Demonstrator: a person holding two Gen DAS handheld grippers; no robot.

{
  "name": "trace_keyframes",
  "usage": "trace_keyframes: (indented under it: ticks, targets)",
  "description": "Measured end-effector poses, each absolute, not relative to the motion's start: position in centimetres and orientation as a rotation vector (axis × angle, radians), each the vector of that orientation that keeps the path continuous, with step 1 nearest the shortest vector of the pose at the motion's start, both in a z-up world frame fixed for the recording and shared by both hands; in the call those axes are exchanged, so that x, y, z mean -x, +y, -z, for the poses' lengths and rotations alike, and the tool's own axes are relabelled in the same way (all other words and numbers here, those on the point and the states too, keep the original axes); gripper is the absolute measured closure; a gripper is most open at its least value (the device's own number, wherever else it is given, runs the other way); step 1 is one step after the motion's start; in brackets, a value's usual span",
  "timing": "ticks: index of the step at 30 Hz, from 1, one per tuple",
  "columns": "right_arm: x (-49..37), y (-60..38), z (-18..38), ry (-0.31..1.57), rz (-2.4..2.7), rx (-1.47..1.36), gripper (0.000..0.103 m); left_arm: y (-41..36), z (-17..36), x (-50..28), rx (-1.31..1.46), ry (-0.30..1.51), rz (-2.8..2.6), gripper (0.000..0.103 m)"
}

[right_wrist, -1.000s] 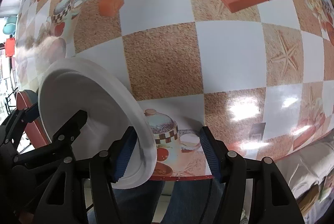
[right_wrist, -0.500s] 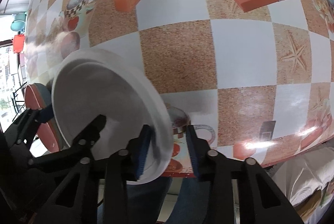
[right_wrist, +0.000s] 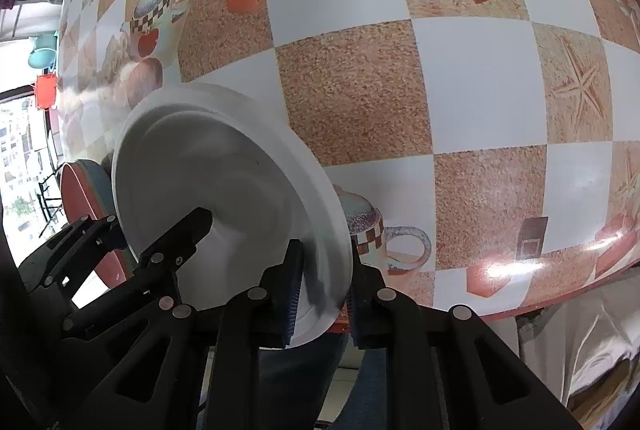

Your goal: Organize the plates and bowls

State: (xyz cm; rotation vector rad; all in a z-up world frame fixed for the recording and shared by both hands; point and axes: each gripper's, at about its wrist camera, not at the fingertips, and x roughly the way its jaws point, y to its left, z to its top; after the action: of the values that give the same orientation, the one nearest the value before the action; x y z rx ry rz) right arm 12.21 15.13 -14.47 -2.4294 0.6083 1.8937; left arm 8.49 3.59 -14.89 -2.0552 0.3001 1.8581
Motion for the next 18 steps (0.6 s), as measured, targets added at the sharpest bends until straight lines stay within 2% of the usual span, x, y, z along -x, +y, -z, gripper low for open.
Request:
trace_keyframes:
  ticks: [11, 18]
  targets:
    - [-11.9, 17.5, 12.6, 0.583, -1.947, 2.396, 0.083, 3.8, 13.5, -7.2, 2.012, 0.305, -1.905, 0.070]
    - [-11.3, 17.2, 10.4, 0.570, -1.994, 2.371, 0.082, 2.7, 10.4, -8.4, 1.964, 0.314, -1.954, 0.070]
